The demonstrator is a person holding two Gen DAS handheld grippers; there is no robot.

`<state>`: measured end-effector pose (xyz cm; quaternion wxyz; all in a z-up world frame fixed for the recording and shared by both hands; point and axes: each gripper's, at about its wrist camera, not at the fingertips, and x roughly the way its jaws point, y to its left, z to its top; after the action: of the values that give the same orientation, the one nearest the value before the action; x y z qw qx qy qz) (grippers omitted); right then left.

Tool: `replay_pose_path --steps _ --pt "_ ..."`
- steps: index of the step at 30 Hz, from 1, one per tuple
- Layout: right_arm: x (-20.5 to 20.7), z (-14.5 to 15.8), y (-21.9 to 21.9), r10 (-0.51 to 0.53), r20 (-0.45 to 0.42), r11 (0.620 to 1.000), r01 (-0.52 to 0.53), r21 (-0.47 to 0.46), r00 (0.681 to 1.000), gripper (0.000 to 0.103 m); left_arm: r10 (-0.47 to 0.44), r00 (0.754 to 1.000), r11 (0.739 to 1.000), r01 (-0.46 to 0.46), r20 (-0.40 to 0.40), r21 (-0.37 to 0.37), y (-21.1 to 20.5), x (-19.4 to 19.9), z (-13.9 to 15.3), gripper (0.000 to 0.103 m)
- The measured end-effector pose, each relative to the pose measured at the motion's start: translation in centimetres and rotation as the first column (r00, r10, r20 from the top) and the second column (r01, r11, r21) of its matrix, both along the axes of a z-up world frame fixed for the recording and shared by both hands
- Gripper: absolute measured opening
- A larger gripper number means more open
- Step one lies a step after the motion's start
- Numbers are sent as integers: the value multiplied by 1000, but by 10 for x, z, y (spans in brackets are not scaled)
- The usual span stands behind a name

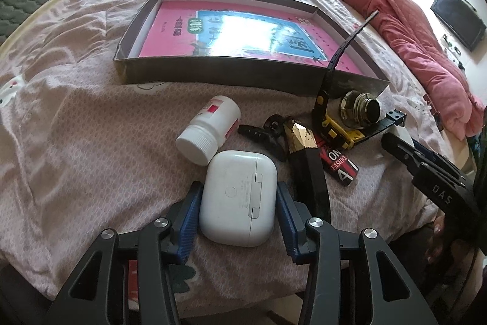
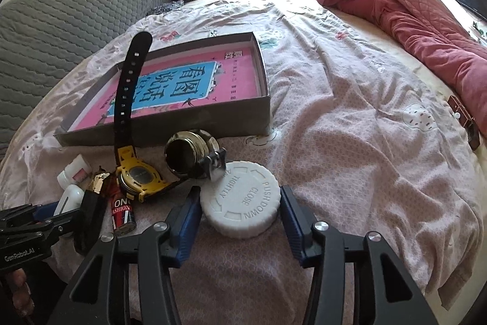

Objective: Organize rigid objects
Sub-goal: 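Close left tool on the AirPods case while right tool closes on the white lid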

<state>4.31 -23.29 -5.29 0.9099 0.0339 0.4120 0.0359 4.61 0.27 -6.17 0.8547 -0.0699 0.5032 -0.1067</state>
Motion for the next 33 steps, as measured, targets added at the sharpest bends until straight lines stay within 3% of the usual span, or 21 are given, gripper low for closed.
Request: replay_pose_path --steps 20,33 --pt "-25 30 -7 -25 121 999 21 36 992 50 40 999 999 -39 25 -31 12 -17 20 48" --pt "-37 49 -6 -19 215 998 6 59 976 50 33 995 999 -32 95 -16 10 -28 44 48"
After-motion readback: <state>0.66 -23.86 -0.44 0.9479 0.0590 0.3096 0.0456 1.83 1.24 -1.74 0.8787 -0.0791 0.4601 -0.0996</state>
